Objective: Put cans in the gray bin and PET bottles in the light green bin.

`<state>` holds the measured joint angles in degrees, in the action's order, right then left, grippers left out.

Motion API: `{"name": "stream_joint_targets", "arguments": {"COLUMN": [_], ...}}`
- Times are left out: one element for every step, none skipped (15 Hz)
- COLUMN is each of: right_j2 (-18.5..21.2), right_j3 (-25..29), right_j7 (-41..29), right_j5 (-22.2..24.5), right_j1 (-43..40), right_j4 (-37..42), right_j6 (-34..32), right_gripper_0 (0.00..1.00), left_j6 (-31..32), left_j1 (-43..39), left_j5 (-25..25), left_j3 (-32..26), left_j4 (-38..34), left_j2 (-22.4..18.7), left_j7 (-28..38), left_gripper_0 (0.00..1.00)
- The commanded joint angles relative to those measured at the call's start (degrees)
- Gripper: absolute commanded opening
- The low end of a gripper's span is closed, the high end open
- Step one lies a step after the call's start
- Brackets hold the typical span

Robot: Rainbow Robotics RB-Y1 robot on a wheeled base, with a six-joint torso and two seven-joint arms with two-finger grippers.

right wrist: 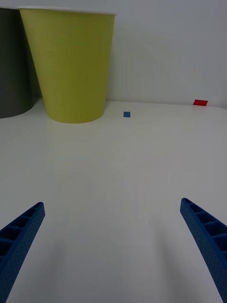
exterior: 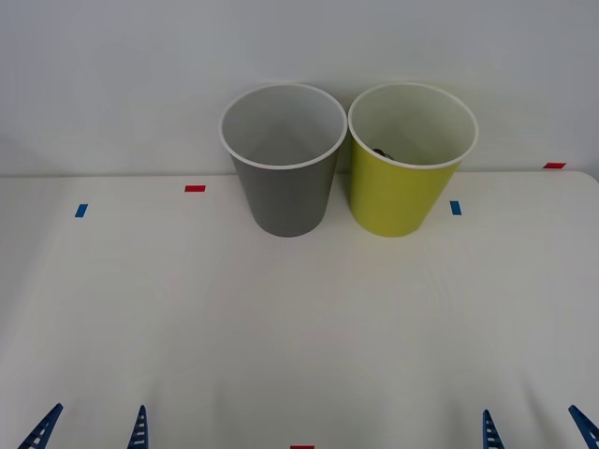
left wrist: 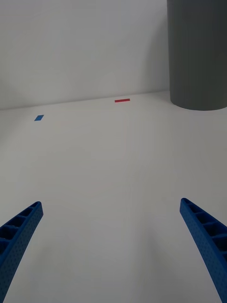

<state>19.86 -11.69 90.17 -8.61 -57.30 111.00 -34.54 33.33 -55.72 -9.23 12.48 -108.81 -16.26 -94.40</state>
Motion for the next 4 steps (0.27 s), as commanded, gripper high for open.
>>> {"name": "stream_joint_targets", "arguments": {"right_j2": [0.0, 0.0, 0.0, 0.0], "right_j3": [0.0, 0.0, 0.0, 0.0], "right_j7": [0.0, 0.0, 0.0, 0.0], "right_j5": [0.0, 0.0, 0.0, 0.0], "right_j1": [0.0, 0.0, 0.0, 0.0], "right_j4": [0.0, 0.0, 0.0, 0.0], "right_j6": [0.0, 0.0, 0.0, 0.0], "right_gripper_0": [1.0, 1.0, 1.0, 1.0], "left_j6": [0.0, 0.0, 0.0, 0.0], "left_j1": [0.0, 0.0, 0.0, 0.0], "left_j5": [0.0, 0.0, 0.0, 0.0], "left_j3": [0.0, 0.0, 0.0, 0.0], "left_j4": [0.0, 0.0, 0.0, 0.0], "left_j2": [0.0, 0.0, 0.0, 0.0], "left_j7": [0.0, 0.0, 0.0, 0.0], "left_gripper_0": [1.0, 1.0, 1.0, 1.0]}}
